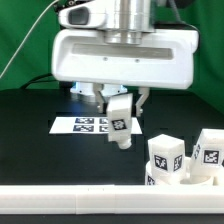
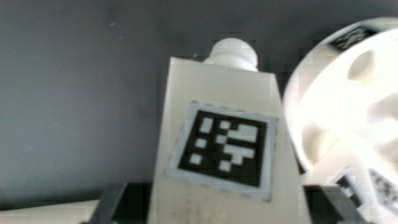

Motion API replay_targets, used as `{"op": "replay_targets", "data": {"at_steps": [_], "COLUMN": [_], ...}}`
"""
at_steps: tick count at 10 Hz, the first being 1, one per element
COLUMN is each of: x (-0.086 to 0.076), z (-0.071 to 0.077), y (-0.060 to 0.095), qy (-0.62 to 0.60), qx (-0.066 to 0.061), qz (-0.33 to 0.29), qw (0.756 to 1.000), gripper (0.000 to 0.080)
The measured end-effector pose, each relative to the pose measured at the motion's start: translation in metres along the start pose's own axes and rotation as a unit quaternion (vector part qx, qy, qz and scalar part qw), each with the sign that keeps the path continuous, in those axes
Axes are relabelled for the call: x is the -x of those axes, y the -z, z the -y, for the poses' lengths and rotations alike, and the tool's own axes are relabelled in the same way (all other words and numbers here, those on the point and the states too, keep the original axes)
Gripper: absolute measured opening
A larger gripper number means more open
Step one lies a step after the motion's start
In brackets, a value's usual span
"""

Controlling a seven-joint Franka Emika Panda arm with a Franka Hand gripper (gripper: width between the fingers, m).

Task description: Assemble stool

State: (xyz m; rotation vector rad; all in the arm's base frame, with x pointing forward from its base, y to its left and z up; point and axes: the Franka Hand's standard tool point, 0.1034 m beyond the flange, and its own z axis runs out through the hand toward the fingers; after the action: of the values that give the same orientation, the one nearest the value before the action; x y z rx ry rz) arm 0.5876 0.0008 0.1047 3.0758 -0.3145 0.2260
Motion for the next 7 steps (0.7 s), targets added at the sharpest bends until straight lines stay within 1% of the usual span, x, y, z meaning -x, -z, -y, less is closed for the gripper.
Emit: {"op": "replay_targets", "data": {"at_steps": [1, 2, 4, 5, 6, 7], "x": [-0.006, -0.002, -0.003, -0.002, -0.004, -0.007], "z": [-0.002, -0.004, -0.003, 0.006, 0.017, 0.022], "y": [-0.001, -0.003, -0.003, -0.001, 0.005, 0.008], "qy": [-0.001, -0.001, 0.0, 0.029, 0.054, 0.058], "qx": [-0.003, -0.003, -0.003, 0.003, 0.01, 0.01], "qz": [-0.053, -0.066, -0.064, -0.058, -0.047, -0.045], "qw": [0.999, 0.998, 0.998, 0.998, 0.997, 0.997], "gripper": [0.0327, 0.0327, 0.0327, 0.0327, 0.0327, 0.0327]}}
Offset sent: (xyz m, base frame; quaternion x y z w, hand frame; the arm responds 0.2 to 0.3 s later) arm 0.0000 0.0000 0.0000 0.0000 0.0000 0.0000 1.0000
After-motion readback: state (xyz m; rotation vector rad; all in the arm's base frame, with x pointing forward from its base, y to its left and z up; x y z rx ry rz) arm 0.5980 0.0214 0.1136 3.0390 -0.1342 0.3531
